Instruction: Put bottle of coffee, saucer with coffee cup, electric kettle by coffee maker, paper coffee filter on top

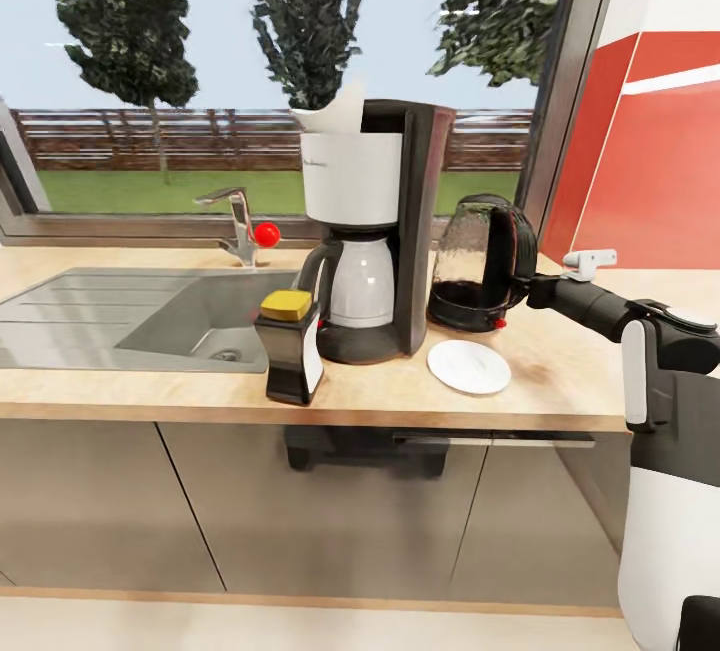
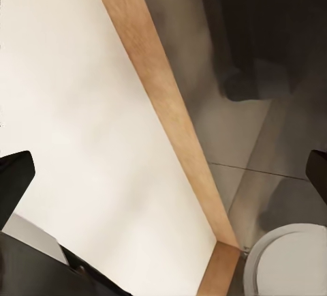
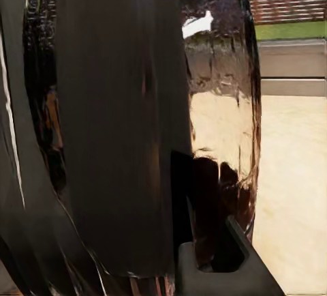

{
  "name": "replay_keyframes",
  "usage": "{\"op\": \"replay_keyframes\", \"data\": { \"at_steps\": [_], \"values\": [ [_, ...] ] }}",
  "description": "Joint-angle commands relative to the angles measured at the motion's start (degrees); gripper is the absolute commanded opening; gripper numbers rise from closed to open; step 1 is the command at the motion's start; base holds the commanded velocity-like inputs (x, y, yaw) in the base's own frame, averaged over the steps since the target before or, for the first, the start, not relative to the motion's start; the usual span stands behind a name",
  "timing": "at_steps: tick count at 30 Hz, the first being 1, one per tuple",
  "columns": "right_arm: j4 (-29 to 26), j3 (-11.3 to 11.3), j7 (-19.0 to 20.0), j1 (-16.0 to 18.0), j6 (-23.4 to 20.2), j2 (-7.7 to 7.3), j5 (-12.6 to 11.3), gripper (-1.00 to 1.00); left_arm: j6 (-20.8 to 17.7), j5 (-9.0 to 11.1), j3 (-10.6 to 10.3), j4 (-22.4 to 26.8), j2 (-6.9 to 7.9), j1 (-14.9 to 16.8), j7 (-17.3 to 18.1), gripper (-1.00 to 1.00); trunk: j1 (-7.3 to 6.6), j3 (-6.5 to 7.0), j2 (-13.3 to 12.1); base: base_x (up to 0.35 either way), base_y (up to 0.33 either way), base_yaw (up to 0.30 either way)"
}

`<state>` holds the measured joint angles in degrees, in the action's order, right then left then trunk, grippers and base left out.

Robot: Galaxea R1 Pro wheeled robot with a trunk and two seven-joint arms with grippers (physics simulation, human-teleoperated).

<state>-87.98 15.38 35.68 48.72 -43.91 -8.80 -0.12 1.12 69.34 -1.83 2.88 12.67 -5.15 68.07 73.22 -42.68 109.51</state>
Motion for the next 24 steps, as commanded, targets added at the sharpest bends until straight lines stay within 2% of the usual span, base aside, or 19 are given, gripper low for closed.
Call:
{"op": "replay_keyframes", "data": {
  "at_steps": [1, 5, 9, 24],
  "values": [
    [-0.1, 0.1, 0.3, 0.1, -0.4, 0.01, -0.4, -1.00, 0.1, 0.2, -0.2, 0.1, 0.00, 0.0, 0.0, 1.00, 0.22, -0.22, 0.4, 0.000, 0.000, 0.000],
    [0.0, 0.1, 0.2, 0.1, -0.4, 0.01, -0.4, -1.00, 0.1, 0.2, -0.2, 0.1, -0.01, 0.0, 0.0, 1.00, 0.44, -0.40, 0.8, 0.000, 0.000, 0.000],
    [0.0, 0.1, 0.3, 0.1, -0.4, 0.01, -0.4, -1.00, 0.1, 0.2, -0.2, 0.1, 0.00, 0.0, 0.0, 1.00, 1.32, -1.12, 2.4, 0.000, 0.000, 0.000],
    [0.0, 0.2, 0.2, 0.1, -0.4, 0.01, -0.4, -1.00, 0.1, 0.2, -0.2, 0.1, -0.01, 0.0, 0.0, 1.00, 1.32, -1.12, 2.4, 0.045, 0.000, 0.000]
  ]
}}
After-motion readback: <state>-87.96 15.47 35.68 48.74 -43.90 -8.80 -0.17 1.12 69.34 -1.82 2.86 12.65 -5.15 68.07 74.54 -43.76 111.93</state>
